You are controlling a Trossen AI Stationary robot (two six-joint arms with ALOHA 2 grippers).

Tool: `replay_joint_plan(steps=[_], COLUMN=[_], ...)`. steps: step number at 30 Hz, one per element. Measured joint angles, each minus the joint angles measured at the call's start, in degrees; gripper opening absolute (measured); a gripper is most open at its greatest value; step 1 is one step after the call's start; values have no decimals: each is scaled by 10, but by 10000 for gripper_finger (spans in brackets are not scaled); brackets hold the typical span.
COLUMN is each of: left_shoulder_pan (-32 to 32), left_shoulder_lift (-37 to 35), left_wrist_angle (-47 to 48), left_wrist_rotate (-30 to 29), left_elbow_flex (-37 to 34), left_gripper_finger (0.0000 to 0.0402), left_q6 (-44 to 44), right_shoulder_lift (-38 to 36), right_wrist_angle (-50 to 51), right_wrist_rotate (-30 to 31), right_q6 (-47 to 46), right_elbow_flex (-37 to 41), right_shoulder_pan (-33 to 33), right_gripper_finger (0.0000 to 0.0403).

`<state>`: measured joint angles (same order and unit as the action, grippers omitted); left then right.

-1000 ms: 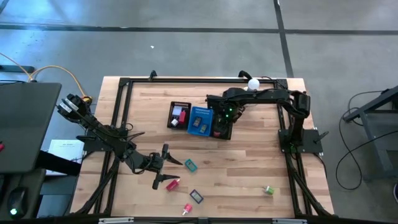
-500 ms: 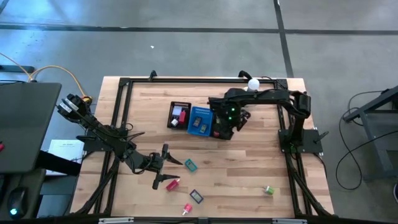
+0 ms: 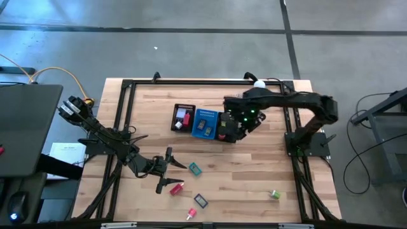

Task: Pick & Place Office items
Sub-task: Put the green charger adapter into the left black bin

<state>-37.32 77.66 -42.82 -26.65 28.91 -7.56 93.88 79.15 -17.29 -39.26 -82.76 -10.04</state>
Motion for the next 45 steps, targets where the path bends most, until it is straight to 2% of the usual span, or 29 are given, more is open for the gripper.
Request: replay_joint_plan(steps=[8,13,18,20,27,37,40,45], left_shoulder_pan=[0,0,0,0,0,0,6,14], left_shoulder_lift=[0,0,0,0,0,0,0,0], left_wrist_angle=[0,0,0,0,-7,-10,-9,-9], left_wrist_rotate=[2,2,2,2,1,-1,-5,-6], left_elbow_flex=[0,0,0,0,0,0,0,0], left_gripper_finger=[243,243,243,243,243,243,243,243], left_q6=[-9,-11,-11,-11,-11,-27,-28,-29], right_shoulder_lift=[-117,-155,-158,-158,-157,-130,-112,-93], right_wrist_angle=[0,-5,-10,-13,-42,-258,-281,-274], right_wrist_rotate=[42,121,215,233,249,280,256,182], right_q6=[-88,-164,-221,-254,-392,-501,-531,-578], right_elbow_flex=[0,0,10,26,108,252,273,278], right_shoulder_pan=[98,216,349,389,487,605,626,649], right_gripper_finger=[270,270,270,270,270,270,270,270])
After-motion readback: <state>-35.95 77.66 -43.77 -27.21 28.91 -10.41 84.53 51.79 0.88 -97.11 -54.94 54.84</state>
